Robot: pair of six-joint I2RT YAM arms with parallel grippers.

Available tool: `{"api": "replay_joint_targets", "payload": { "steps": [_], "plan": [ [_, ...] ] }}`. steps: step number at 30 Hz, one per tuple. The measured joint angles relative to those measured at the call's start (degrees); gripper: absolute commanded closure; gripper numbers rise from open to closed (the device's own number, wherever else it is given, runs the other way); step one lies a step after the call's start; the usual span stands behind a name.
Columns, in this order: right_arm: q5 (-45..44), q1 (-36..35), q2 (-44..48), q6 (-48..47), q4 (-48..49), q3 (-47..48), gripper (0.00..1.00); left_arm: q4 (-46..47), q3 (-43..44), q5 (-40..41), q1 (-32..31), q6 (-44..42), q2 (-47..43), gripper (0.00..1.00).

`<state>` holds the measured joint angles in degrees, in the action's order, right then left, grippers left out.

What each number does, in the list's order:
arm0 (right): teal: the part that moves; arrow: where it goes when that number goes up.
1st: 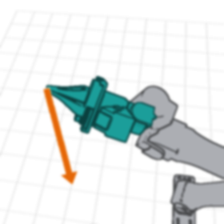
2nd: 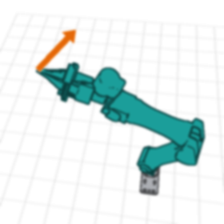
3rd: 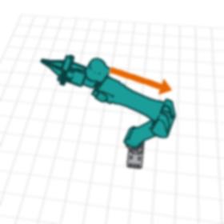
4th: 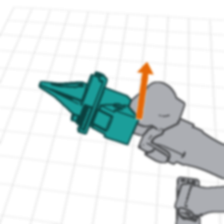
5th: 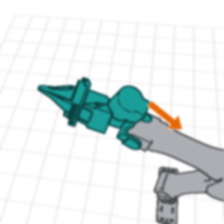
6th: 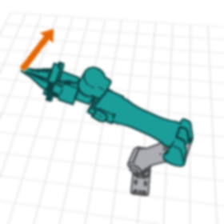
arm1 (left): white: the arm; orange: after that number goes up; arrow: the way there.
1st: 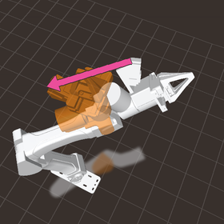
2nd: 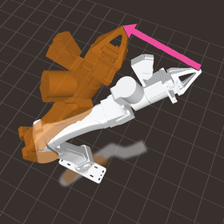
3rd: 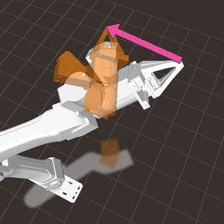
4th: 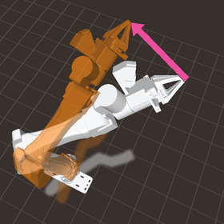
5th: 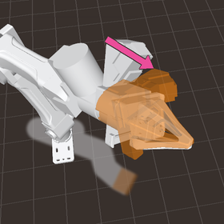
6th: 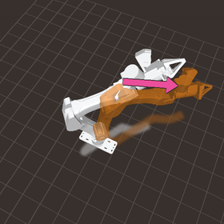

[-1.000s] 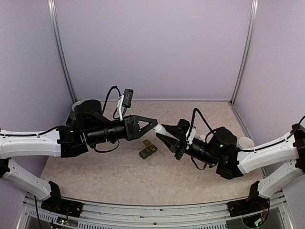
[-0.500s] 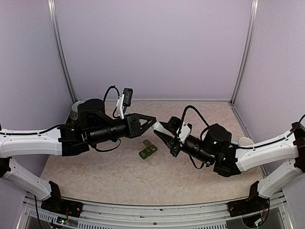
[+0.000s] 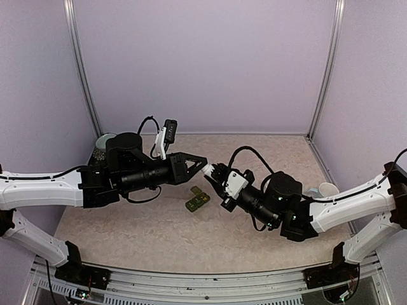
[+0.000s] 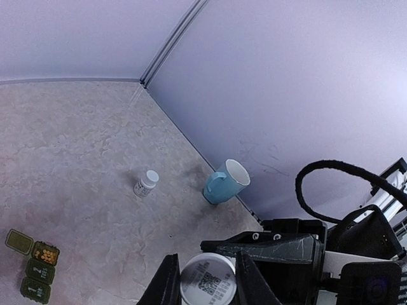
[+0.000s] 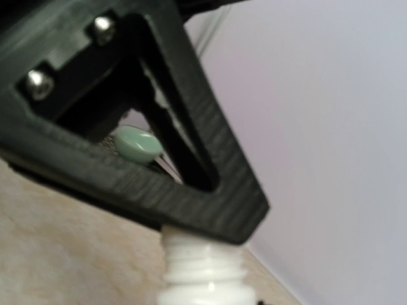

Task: Sort the pills into containers
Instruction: Screw the lid of the pill bottle onto the pill bottle.

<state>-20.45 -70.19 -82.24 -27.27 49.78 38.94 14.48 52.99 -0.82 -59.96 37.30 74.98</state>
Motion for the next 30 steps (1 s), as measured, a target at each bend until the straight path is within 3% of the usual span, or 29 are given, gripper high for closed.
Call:
{"api": "replay_joint_targets", "payload": {
  "steps": [16, 30],
  "plan": [
    [-12.2, -3.13, -4.22, -6.82, 0.63, 3.13, 1.0, 0.52, 0.0, 4.81, -0.42, 2.6, 1.51, 0.76],
    [-7.63, -3.13, 1.84, -2.08, 0.26, 1.49, 1.0, 7.61, -0.37, 1.25, -1.36, 2.93, 1.22, 0.76]
  ]
}}
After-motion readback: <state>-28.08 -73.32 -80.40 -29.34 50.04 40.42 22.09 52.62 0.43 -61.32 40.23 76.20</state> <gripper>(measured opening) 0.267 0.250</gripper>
